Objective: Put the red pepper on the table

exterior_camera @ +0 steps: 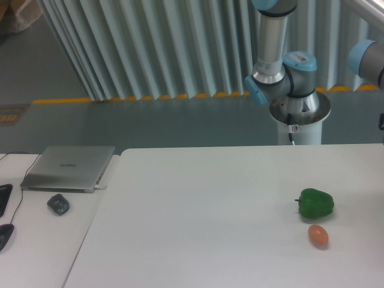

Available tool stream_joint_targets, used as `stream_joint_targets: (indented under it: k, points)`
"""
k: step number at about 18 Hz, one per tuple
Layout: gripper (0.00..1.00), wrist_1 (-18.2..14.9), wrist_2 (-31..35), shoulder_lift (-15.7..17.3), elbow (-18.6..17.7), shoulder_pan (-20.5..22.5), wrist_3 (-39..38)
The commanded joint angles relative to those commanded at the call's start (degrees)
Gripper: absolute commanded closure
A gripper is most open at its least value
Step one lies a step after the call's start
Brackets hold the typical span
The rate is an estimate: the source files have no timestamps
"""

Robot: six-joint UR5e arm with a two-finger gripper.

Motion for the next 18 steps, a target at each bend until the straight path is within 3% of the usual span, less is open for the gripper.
stream_joint_targets:
  k: [6,9,13,18]
  points:
    - [0.00,-1.1,-1.6,0.1,0.1,1.4,0.1]
    - [0.00,-0.6,-1.5,0.3,-0.8,5.8,-1.0]
    - [0.00,-0.5,-1.1,1.4,-2.0,8.0,-1.3]
    - [0.00,-0.5,-3.0,2.0,-1.3,10.1,-10.8]
